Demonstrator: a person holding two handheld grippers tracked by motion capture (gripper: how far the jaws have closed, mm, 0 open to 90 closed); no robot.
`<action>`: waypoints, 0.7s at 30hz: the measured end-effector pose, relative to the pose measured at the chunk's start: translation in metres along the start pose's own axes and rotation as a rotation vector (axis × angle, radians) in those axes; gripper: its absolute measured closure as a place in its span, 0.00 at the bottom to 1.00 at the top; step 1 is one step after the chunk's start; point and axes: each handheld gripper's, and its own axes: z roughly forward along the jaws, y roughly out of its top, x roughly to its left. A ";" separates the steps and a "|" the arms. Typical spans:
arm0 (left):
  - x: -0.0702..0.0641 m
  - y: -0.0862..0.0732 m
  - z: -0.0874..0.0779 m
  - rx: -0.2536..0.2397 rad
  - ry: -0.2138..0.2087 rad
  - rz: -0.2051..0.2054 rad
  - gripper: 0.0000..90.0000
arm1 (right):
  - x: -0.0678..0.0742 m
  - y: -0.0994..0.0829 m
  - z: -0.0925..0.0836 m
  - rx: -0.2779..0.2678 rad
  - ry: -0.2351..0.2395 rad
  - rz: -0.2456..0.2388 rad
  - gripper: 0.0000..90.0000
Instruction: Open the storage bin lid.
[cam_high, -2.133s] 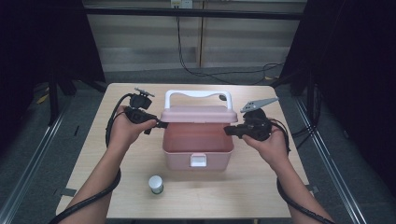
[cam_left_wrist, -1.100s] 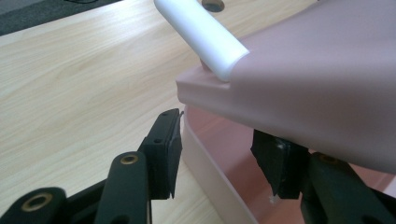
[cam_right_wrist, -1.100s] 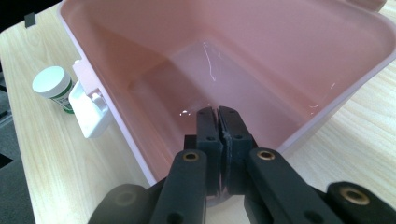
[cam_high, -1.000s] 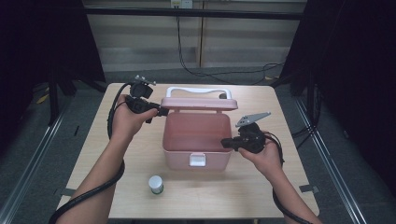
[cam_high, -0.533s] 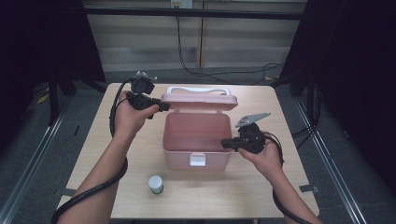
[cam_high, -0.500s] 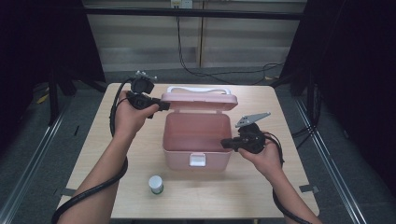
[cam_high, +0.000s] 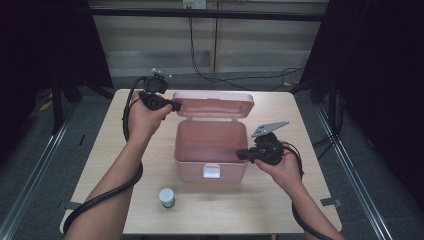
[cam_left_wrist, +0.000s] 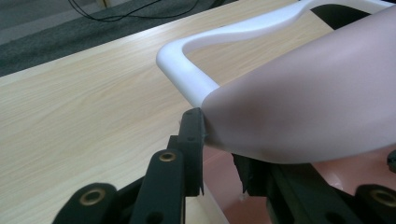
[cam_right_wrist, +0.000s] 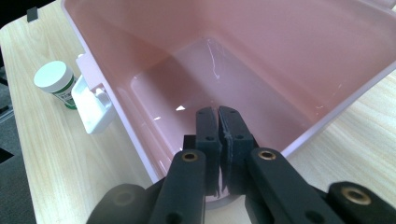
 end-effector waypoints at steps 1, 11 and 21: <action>0.000 0.001 0.000 0.006 0.002 0.002 0.83 | 0.000 0.000 0.000 -0.001 0.001 0.001 0.97; 0.003 0.012 0.004 0.037 0.019 -0.013 0.86 | 0.001 -0.001 0.001 0.002 0.006 -0.002 0.97; 0.005 0.022 0.007 0.079 0.038 -0.014 0.88 | 0.002 -0.003 0.001 -0.002 0.012 -0.011 0.99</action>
